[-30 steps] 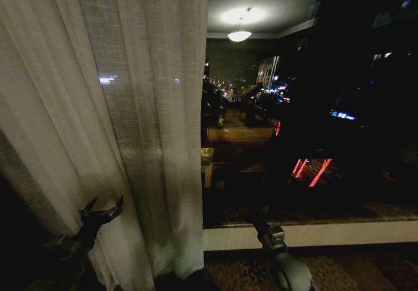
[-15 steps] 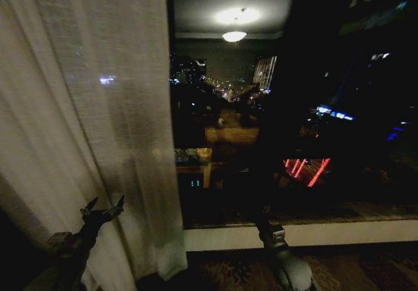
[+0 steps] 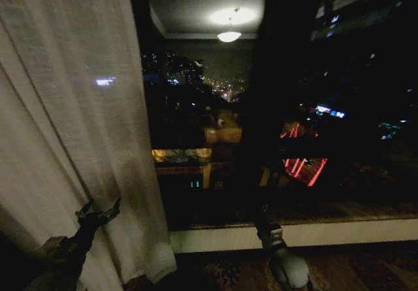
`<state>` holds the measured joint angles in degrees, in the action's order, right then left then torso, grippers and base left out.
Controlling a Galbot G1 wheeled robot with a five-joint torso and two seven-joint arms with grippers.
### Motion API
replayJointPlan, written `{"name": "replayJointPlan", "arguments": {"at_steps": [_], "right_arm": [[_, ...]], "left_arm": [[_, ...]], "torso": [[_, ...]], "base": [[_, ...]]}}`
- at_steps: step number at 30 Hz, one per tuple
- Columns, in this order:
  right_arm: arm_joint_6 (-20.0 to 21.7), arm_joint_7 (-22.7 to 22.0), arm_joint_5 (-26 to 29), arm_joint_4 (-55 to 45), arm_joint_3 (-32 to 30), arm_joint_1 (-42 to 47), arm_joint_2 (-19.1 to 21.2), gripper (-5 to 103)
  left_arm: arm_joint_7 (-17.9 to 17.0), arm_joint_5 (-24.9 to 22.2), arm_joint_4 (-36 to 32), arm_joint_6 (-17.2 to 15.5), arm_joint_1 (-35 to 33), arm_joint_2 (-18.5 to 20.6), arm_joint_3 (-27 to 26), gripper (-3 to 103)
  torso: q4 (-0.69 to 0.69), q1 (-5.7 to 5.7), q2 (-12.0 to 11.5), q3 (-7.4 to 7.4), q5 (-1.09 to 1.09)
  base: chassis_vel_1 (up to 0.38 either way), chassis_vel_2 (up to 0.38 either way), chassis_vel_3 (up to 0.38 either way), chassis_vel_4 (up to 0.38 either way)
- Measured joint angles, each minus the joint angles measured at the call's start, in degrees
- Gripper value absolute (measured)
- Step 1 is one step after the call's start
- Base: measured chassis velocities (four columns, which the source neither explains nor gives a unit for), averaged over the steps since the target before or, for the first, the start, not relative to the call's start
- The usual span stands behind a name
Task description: Open the curtains by pulling them apart, changing their state from closed to fully open.
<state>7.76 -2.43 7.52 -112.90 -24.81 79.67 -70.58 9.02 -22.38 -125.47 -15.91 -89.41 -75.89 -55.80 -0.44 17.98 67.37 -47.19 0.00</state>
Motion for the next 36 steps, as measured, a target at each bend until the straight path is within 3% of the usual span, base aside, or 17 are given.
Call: {"name": "replayJointPlan", "arguments": {"at_steps": [4, 8, 25, 36], "right_arm": [[-0.9, 0.0, 0.0, 0.4, -0.2, 0.2, 0.4, 100], [-1.2, 0.0, 0.2, 0.9, -0.5, 0.2, 0.9, 100], [-1.5, -0.3, 0.4, 1.9, -1.0, 0.0, 1.3, 100], [-1.5, -0.4, 0.2, 2.0, -2.2, 0.5, 1.0, 100]], "left_arm": [[2.7, 0.9, -0.1, 0.5, 0.0, -0.1, 0.6, 100], [2.6, 1.9, 0.5, 0.6, 0.7, 0.3, 2.3, 100], [-4.4, 3.2, 10.3, 0.7, 11.1, 3.6, 15.0, 100], [-8.9, 3.2, 15.3, 1.4, 18.3, 5.6, 18.0, 101]], "torso": [[0.00, 0.02, 0.0, -0.01, 0.01], [-0.01, 0.00, 0.0, 0.00, 0.04], [-0.01, 0.00, 0.0, 0.00, 0.02], [0.00, 0.00, 0.0, 0.00, 0.02]], "base": [[-0.008, 0.046, 0.010, -0.048], [0.000, 0.000, 0.000, 0.000], [0.000, 0.000, 0.000, 0.000], [0.000, 0.000, 0.000, 0.000]]}}
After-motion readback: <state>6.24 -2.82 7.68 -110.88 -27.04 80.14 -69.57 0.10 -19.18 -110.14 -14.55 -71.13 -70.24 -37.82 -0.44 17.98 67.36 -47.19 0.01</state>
